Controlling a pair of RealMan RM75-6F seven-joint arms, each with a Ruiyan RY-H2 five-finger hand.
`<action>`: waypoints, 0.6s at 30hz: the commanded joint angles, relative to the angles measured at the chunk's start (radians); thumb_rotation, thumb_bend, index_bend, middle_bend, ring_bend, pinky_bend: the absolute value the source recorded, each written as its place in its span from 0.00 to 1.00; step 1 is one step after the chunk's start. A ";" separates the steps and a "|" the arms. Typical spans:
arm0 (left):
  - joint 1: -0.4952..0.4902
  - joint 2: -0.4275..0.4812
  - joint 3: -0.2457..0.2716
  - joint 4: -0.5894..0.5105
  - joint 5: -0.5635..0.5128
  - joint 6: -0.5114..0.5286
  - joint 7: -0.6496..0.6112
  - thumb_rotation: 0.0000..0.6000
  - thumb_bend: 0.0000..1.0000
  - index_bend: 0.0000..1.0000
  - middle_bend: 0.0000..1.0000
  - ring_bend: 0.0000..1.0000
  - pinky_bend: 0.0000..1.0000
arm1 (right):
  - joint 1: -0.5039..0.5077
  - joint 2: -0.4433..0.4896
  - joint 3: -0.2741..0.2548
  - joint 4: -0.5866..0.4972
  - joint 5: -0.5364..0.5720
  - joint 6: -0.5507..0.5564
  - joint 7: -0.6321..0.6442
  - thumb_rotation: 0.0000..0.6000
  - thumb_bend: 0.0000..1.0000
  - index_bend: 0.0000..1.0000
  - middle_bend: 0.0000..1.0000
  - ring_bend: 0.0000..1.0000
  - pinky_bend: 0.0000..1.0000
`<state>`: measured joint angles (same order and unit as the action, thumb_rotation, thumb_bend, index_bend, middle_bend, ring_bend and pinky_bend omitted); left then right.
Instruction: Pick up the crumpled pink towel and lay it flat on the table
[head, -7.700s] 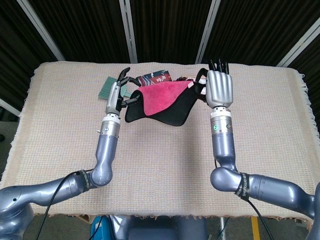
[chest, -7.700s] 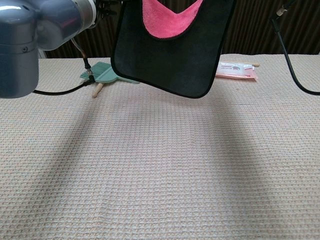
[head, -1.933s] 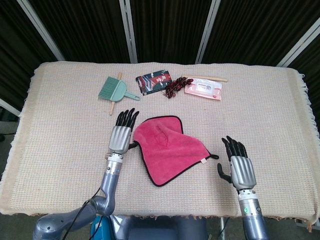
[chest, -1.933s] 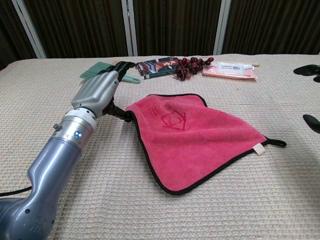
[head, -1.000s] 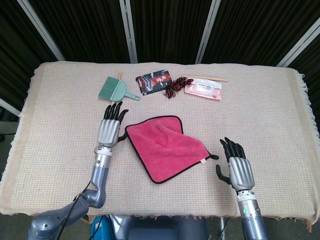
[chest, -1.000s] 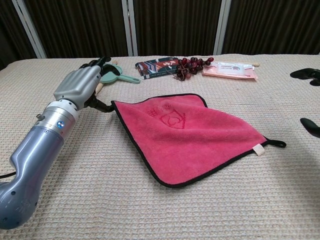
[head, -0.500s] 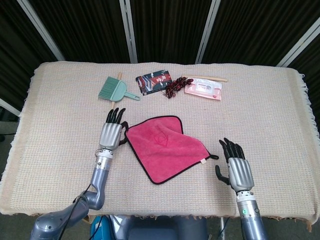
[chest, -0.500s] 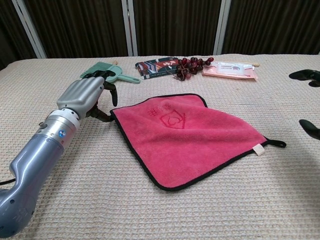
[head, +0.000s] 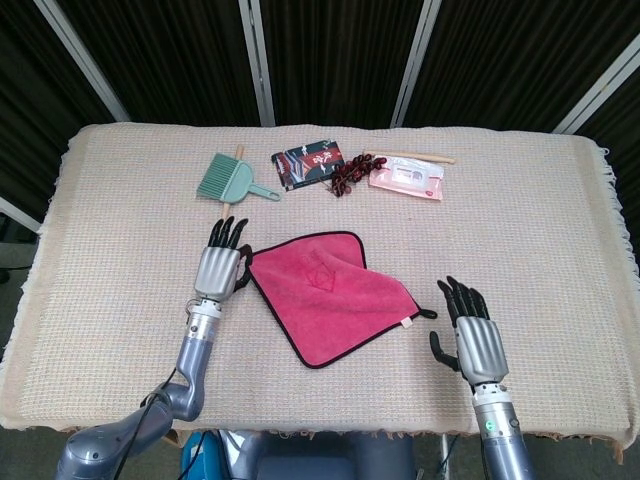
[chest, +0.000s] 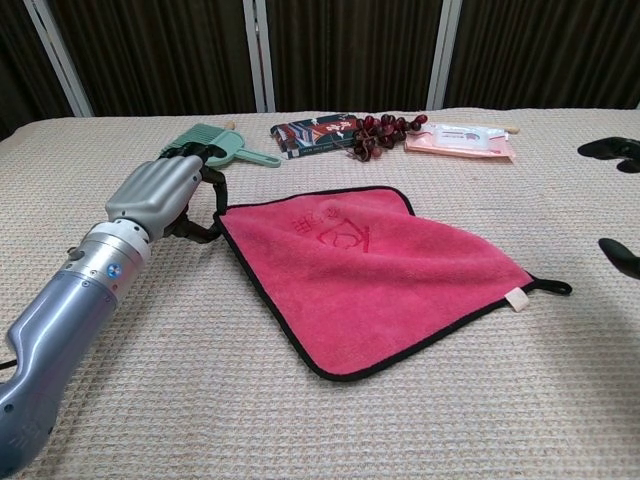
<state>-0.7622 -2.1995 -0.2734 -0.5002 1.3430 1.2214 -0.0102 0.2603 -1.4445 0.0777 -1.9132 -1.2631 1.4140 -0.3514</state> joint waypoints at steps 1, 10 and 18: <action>0.005 0.005 0.004 -0.005 0.003 0.005 0.000 1.00 0.45 0.60 0.10 0.00 0.00 | -0.001 0.001 0.001 -0.001 -0.001 -0.001 0.001 1.00 0.48 0.00 0.00 0.00 0.00; 0.040 0.053 0.042 -0.026 0.032 0.037 0.013 1.00 0.45 0.60 0.10 0.00 0.00 | -0.007 0.002 -0.002 -0.007 -0.011 -0.004 -0.001 1.00 0.48 0.00 0.00 0.00 0.00; 0.065 0.100 0.052 -0.062 0.035 0.045 0.029 1.00 0.44 0.57 0.10 0.00 0.00 | -0.011 0.001 -0.007 -0.014 -0.021 -0.008 -0.002 1.00 0.48 0.00 0.00 0.00 0.00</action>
<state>-0.6998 -2.1033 -0.2226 -0.5581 1.3782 1.2658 0.0151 0.2498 -1.4433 0.0710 -1.9268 -1.2830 1.4062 -0.3533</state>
